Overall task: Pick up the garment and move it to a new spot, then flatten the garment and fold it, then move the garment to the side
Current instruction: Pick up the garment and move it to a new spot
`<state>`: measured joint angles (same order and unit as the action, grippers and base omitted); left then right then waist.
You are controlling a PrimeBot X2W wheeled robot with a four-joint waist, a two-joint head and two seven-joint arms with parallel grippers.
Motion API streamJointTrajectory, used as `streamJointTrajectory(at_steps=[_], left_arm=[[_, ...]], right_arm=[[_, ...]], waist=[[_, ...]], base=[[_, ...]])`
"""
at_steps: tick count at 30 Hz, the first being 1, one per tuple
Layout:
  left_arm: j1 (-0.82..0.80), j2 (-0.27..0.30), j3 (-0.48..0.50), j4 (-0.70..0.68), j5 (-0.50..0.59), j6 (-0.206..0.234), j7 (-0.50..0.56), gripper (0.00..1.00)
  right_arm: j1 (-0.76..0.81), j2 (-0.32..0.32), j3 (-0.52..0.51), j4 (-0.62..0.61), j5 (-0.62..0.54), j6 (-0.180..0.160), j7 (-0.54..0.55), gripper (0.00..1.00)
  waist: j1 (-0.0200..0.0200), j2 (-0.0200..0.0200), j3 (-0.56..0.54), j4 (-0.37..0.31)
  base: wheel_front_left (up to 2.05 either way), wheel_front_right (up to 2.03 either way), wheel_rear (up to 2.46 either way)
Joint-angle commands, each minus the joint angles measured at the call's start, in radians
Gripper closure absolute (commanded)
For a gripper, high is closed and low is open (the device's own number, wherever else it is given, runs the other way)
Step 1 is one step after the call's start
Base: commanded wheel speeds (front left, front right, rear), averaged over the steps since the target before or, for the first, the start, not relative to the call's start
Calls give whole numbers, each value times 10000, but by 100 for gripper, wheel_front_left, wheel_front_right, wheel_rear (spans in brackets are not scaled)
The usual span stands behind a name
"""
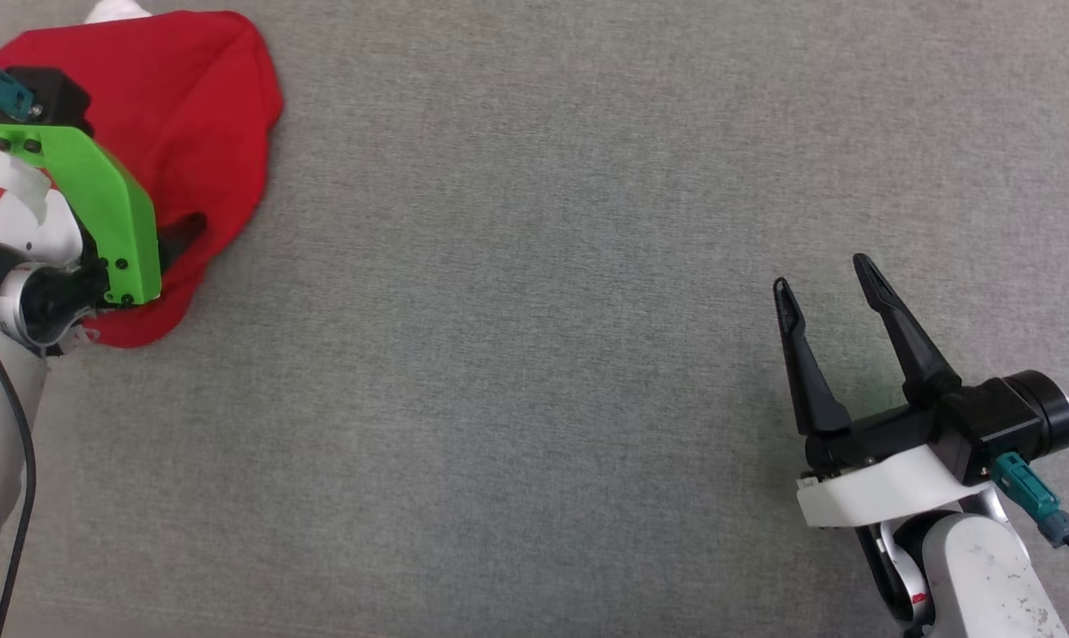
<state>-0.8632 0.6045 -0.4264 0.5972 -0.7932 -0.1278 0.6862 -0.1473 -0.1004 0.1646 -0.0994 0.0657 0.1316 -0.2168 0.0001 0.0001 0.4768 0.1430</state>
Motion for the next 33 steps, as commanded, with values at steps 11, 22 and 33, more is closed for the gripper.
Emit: streamJointTrajectory(at_steps=[11,22,33], left_arm=[[88,-56,-361,943,-665,-28,-204,100],[463,-481,482,476,-864,225,-3303,100],[1447,-1033,-103,-1905,-368,511,-4110,100]], right_arm=[[-36,112,-46,353,-91,-9,-188,0],[357,305,-488,963,172,-9,-310,0],[976,463,-957,1512,383,-9,-397,0]], waist=[[-1,-1,-22,-542],[-1,-1,-1825,-391],[-1,-1,-3641,-445]], base=[[0,0,0],[0,0,0],[0,0,0]])
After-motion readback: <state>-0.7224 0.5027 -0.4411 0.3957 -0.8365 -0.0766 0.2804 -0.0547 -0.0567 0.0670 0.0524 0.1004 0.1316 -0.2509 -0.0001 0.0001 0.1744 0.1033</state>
